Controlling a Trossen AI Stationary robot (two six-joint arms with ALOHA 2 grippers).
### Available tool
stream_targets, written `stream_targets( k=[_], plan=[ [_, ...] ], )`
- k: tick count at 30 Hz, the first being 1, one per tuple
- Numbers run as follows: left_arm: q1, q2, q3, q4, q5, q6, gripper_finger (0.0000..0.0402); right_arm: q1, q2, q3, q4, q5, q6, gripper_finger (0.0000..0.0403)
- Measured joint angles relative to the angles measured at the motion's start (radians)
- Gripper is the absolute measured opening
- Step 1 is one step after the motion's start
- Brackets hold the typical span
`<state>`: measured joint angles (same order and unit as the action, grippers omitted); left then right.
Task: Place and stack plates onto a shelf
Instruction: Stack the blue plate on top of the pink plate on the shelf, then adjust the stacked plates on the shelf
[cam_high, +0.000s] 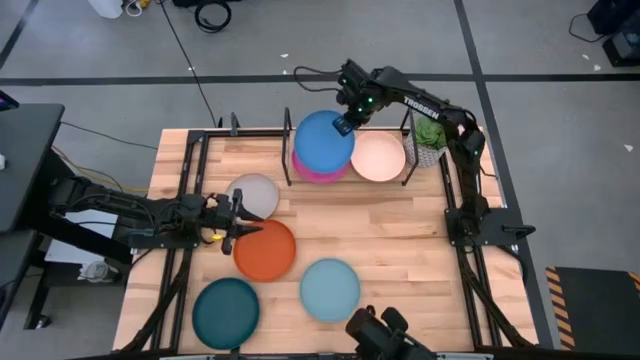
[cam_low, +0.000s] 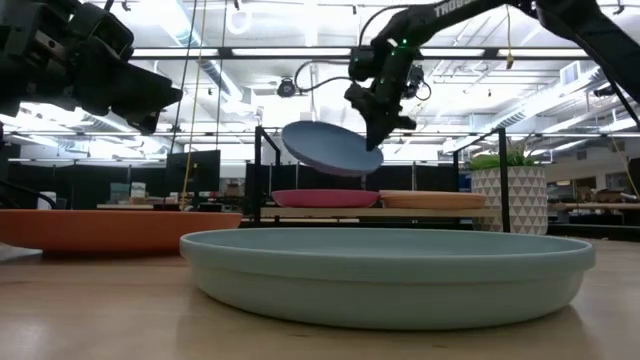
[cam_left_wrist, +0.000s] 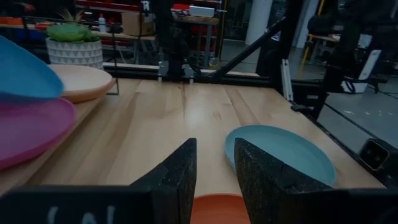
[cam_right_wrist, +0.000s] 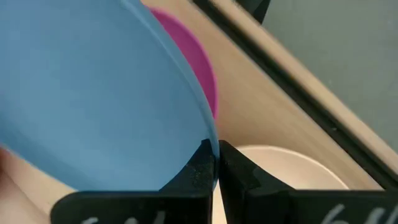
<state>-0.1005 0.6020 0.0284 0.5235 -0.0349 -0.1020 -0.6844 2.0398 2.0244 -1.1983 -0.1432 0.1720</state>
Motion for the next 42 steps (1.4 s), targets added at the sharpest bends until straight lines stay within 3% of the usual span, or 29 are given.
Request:
stream_targets(
  k=[10, 17, 24, 31, 37, 42],
  plan=[
    [0.0, 0.0, 0.0, 0.003, -0.018, -0.021, 0.0115, -0.001, 0.103, -0.001, -0.001, -0.063, -0.094, 0.003],
    [0.0, 0.0, 0.0, 0.004, -0.018, -0.02, 0.0115, -0.004, 0.087, 0.005, 0.048, -0.042, -0.105, 0.0072],
    [0.001, 0.0, 0.0, 0.003, -0.018, -0.018, 0.0115, 0.011, 0.071, 0.069, 0.025, -0.043, -0.172, 0.0086],
    [0.001, 0.0, 0.0, -0.002, -0.022, -0.023, 0.0115, 0.158, 0.069, 0.067, -0.008, -0.045, -0.354, 0.0084],
    [0.001, 0.0, 0.0, -0.019, -0.022, -0.026, 0.0115, 0.337, 0.067, 0.014, 0.098, -0.025, -0.449, 0.0084],
    [0.001, 0.0, 0.0, -0.03, -0.022, -0.026, 0.0115, 0.463, 0.067, -0.079, 0.189, 0.129, -0.506, 0.0084]
  ],
)
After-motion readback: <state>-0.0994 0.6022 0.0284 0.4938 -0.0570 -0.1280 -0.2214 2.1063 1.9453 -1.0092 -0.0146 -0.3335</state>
